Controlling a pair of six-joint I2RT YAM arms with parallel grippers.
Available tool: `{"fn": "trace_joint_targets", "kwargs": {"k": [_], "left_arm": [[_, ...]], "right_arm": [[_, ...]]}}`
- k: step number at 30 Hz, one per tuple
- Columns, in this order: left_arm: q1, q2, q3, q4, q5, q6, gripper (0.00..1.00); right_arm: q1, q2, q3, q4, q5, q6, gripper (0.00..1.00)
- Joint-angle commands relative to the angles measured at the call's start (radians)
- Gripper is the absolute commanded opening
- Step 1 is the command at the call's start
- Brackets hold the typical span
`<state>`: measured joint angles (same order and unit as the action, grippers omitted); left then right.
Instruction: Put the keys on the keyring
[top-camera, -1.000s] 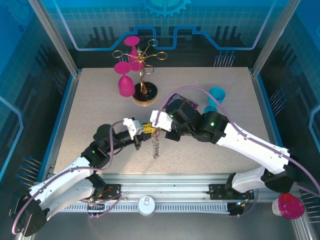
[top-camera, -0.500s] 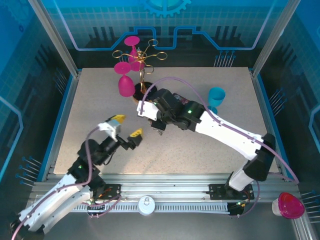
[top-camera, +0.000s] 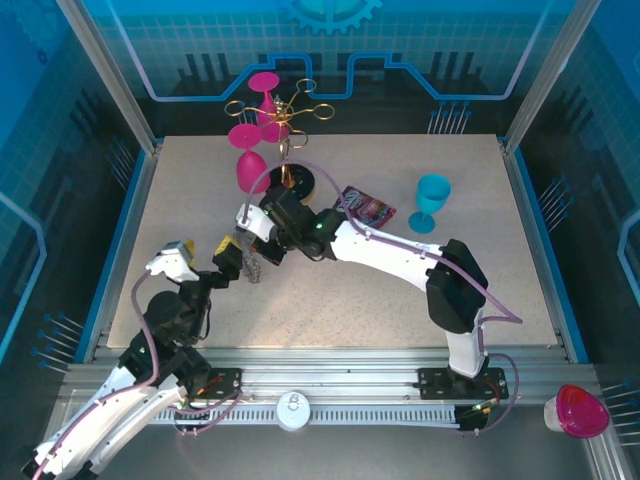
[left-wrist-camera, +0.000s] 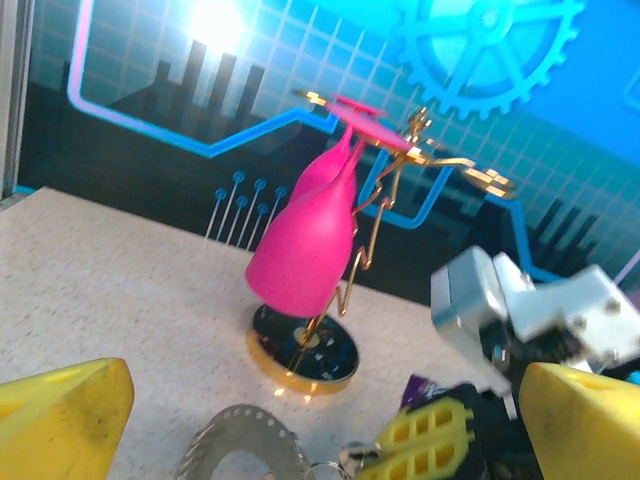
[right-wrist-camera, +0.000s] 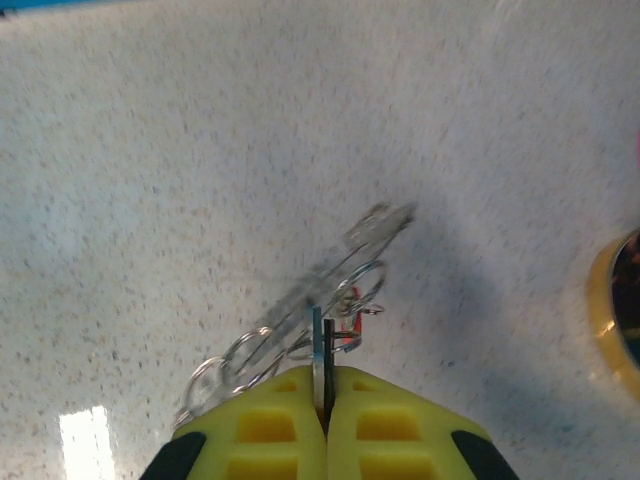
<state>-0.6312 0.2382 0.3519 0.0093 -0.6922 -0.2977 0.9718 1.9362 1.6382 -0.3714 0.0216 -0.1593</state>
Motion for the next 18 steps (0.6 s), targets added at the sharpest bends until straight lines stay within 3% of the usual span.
{"fn": "trace_joint_targets", "kwargs": {"k": [1, 12, 13, 16, 18], "left_arm": [[0.006, 0.057, 0.045, -0.011, -0.044, -0.046, 0.99], [0.037, 0.281, 0.064, 0.069, 0.063, 0.014, 0.99], [0.042, 0.299, 0.067, 0.073, 0.068, 0.025, 0.99], [0.061, 0.340, 0.066, 0.088, 0.083, 0.052, 0.99], [0.079, 0.358, 0.062, 0.093, 0.086, 0.070, 0.99]], "right_arm": [[-0.014, -0.020, -0.098, 0.060, 0.046, 0.001, 0.00], [-0.084, -0.206, -0.497, -0.046, 0.304, -0.200, 0.00], [-0.088, -0.218, -0.517, -0.061, 0.318, -0.221, 0.05], [-0.093, -0.257, -0.573, -0.109, 0.343, -0.275, 0.35], [-0.099, -0.291, -0.598, -0.149, 0.388, -0.284, 0.41]]}}
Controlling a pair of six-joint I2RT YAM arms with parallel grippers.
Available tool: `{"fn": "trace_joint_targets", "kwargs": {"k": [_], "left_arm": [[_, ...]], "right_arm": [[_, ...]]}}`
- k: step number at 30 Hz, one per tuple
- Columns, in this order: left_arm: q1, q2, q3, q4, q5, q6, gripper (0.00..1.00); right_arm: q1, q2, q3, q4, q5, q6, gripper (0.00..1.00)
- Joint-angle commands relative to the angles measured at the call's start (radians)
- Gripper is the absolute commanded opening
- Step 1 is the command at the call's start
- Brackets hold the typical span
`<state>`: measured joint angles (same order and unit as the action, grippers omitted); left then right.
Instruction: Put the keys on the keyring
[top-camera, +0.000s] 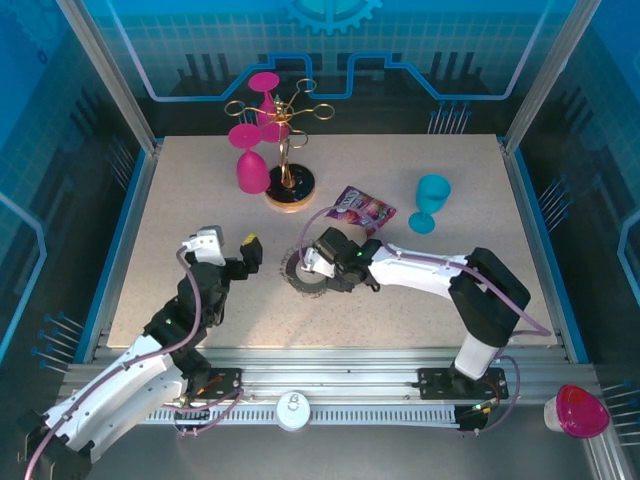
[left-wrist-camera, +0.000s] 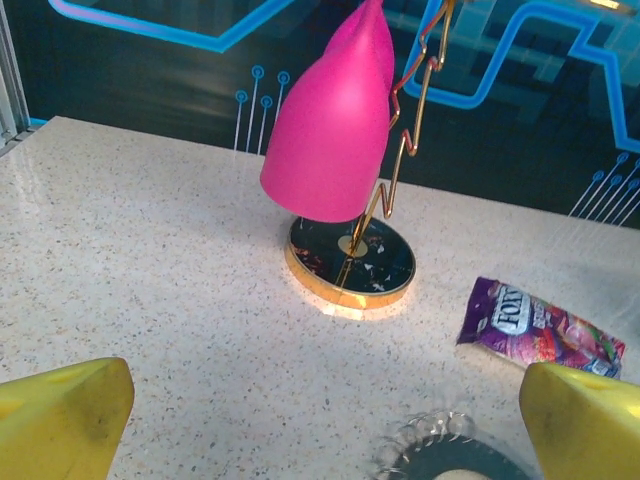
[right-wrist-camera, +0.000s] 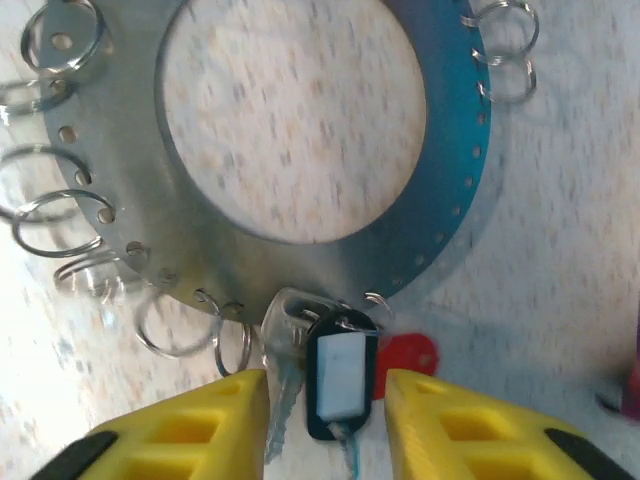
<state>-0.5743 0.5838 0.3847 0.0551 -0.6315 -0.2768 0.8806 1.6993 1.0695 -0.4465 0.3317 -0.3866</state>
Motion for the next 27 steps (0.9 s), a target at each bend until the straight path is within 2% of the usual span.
{"fn": "trace_joint_targets", "kwargs": {"k": [1, 4, 7, 11, 14, 16, 19, 23, 25, 27], "left_arm": [[0.034, 0.018, 0.025, 0.051, 0.028, 0.066, 0.99], [0.090, 0.037, 0.017, 0.063, 0.044, 0.103, 1.00], [0.171, 0.072, 0.005, 0.096, 0.082, 0.145, 0.99], [0.281, 0.163, -0.036, 0.216, 0.152, 0.232, 0.99], [0.376, 0.255, -0.071, 0.311, 0.210, 0.248, 0.99], [0.441, 0.324, -0.091, 0.374, 0.250, 0.234, 0.99], [0.505, 0.454, -0.121, 0.506, 0.329, 0.235, 0.99], [0.529, 0.612, -0.136, 0.697, 0.358, 0.243, 0.99], [0.534, 0.681, -0.139, 0.810, 0.405, 0.266, 0.99], [0.540, 0.764, -0.136, 0.926, 0.438, 0.277, 0.99]], "right_arm": [[-0.017, -0.085, -0.047, -0.093, 0.094, -0.055, 0.43], [-0.077, -0.211, -0.086, -0.126, 0.102, -0.011, 0.45], [-0.213, -0.387, -0.160, -0.056, 0.016, 0.096, 0.51], [-0.490, -0.592, -0.347, 0.237, -0.130, 0.308, 0.61], [-0.670, -0.639, -0.480, 0.496, -0.162, 0.428, 0.61], [-0.718, -0.616, -0.563, 0.683, -0.168, 0.395, 0.61], [-0.756, -0.483, -0.656, 0.974, -0.197, 0.332, 0.61], [-0.794, -0.295, -0.720, 1.317, -0.305, 0.335, 0.63], [-0.811, -0.214, -0.707, 1.347, -0.356, 0.335, 0.63], [-0.819, -0.146, -0.732, 1.480, -0.383, 0.337, 0.65]]}}
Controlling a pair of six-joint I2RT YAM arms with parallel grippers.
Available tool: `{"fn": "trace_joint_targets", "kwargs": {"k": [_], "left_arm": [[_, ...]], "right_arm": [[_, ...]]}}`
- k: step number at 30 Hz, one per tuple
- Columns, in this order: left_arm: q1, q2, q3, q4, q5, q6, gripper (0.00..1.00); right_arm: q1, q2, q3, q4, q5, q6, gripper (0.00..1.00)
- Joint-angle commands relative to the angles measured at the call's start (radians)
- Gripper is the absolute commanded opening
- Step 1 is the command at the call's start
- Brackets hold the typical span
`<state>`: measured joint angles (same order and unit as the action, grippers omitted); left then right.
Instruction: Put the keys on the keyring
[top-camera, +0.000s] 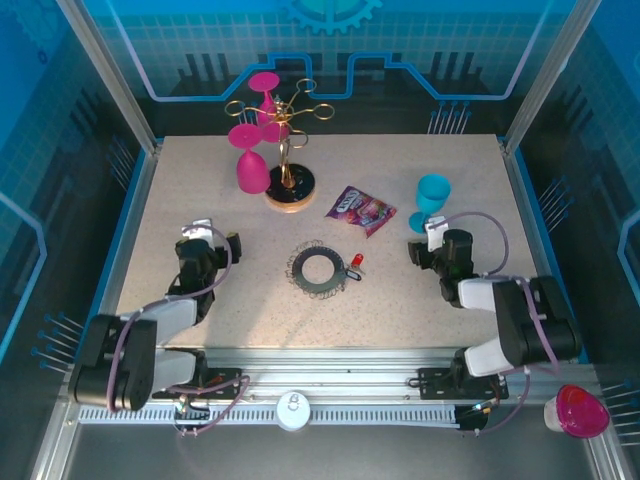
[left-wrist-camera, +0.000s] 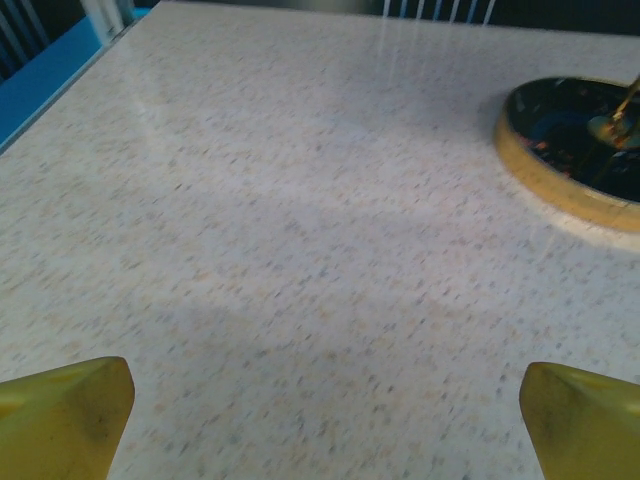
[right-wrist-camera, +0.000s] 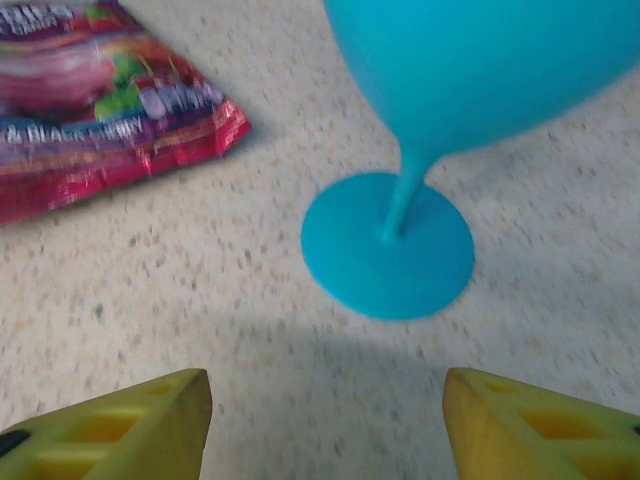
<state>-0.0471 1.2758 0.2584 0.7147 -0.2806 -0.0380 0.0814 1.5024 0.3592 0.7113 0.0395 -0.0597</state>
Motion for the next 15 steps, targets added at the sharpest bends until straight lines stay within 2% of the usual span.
{"fn": "trace_joint_targets", "kwargs": {"k": [1, 3, 5, 7, 9, 15], "left_arm": [[0.014, 0.120, -0.001, 0.308, 0.097, 0.032, 0.99], [0.013, 0.211, 0.009, 0.360, 0.158, 0.050, 0.99], [0.009, 0.313, 0.016, 0.479, 0.192, 0.086, 0.99], [0.011, 0.256, 0.066, 0.280, 0.150, 0.056, 0.99], [0.010, 0.283, 0.114, 0.244, 0.054, 0.036, 0.99], [0.010, 0.278, 0.113, 0.237, 0.064, 0.030, 1.00]], "right_arm": [[-0.030, 0.022, -0.021, 0.265, -0.095, 0.016, 0.66], [-0.044, 0.038, -0.022, 0.298, -0.127, 0.029, 0.67], [-0.057, 0.033, 0.002, 0.245, -0.126, 0.042, 0.68], [-0.070, 0.034, 0.028, 0.191, -0.117, 0.061, 0.68], [-0.069, 0.038, 0.030, 0.193, -0.112, 0.066, 0.69], [-0.068, 0.037, 0.030, 0.192, -0.110, 0.065, 0.71]]}}
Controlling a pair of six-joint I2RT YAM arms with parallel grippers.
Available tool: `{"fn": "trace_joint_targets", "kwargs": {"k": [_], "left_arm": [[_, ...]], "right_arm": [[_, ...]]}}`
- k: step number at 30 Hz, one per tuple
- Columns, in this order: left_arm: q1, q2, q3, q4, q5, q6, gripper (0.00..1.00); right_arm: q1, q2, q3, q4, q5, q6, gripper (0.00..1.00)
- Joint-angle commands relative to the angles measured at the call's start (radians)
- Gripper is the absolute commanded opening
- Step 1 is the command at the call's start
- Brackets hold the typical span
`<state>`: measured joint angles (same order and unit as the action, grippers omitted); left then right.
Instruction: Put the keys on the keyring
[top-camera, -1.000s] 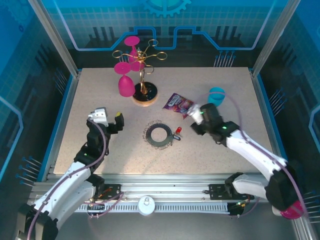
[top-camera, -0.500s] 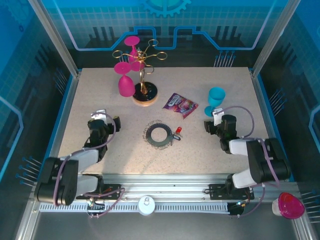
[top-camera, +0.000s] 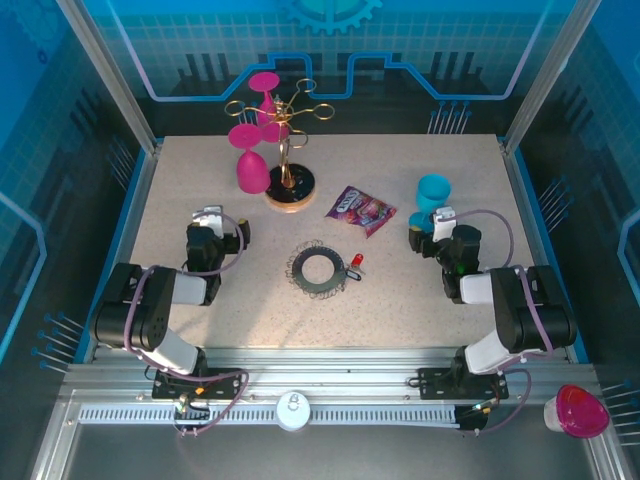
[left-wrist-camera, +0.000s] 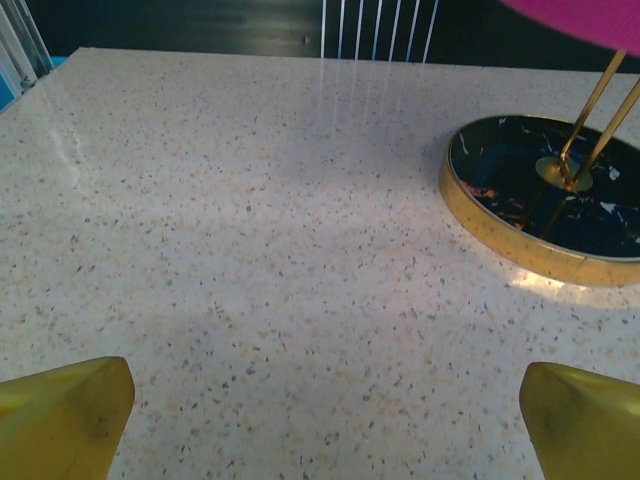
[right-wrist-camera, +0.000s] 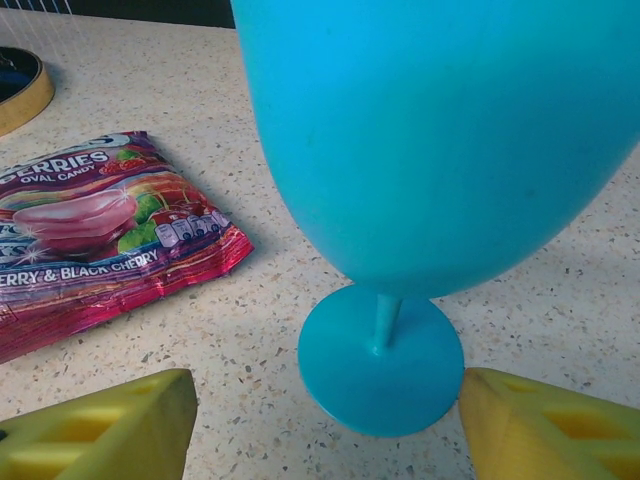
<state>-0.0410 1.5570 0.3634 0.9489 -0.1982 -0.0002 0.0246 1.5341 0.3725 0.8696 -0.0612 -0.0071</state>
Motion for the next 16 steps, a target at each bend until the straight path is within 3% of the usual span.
{"fn": "trace_joint_targets", "kwargs": {"k": [1, 11, 12, 13, 16], "left_arm": [[0.004, -0.003, 0.009, 0.002, -0.017, -0.009, 0.99], [0.012, -0.003, 0.018, -0.016, -0.001, -0.014, 0.99], [0.012, -0.003, 0.018, -0.016, -0.001, -0.013, 0.99], [0.012, -0.003, 0.016, -0.014, -0.001, -0.013, 0.99], [0.011, -0.003, 0.014, -0.008, 0.006, -0.009, 0.99]], "right_arm": [[-0.011, 0.006, 0.017, 0.034, -0.009, 0.013, 0.72], [-0.012, 0.006, 0.020, 0.028, -0.005, 0.011, 0.77], [-0.011, 0.006, 0.021, 0.028, -0.005, 0.011, 0.79], [-0.011, 0.006, 0.022, 0.026, -0.002, 0.010, 0.97], [-0.004, 0.006, 0.022, 0.025, 0.015, 0.008, 1.00]]}}
